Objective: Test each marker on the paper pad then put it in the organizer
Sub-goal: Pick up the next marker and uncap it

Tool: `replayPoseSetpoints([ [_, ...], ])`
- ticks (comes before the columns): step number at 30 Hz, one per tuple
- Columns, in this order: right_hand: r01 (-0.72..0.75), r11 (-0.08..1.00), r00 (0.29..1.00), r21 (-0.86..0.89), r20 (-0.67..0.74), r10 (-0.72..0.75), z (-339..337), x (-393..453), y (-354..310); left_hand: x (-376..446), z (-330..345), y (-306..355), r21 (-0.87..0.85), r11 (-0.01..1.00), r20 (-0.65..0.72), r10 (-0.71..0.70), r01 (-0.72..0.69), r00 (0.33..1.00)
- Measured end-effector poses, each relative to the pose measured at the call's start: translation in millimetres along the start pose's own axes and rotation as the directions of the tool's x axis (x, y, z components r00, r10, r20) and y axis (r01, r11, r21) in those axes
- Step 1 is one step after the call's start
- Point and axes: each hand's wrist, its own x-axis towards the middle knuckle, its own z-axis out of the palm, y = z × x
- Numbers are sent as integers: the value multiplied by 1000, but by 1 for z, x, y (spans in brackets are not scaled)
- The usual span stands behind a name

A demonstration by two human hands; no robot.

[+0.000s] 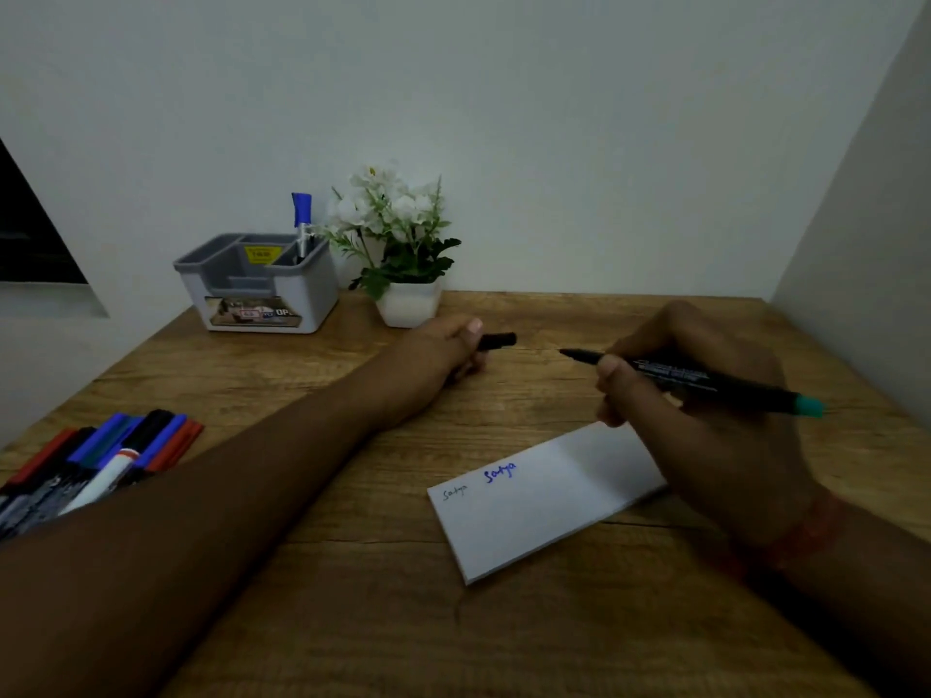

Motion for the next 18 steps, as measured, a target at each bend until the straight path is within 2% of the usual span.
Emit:
replayPoseSetpoints([
  [3, -79, 997, 997, 11, 15, 79, 2, -1, 2, -4, 11, 2, 226, 970, 41, 80, -87, 996],
  [7, -225, 968, 974, 113, 8, 225, 6, 1, 5, -6, 21, -2, 400, 900, 74, 157, -174, 985],
  [15, -255, 961, 967, 106, 28, 254, 8, 2, 7, -11, 22, 2, 402, 900, -8, 184, -165, 983],
  [18, -285, 951, 958, 117, 22, 284, 6, 4, 4, -16, 27, 8, 483, 867, -24, 155, -124, 988],
])
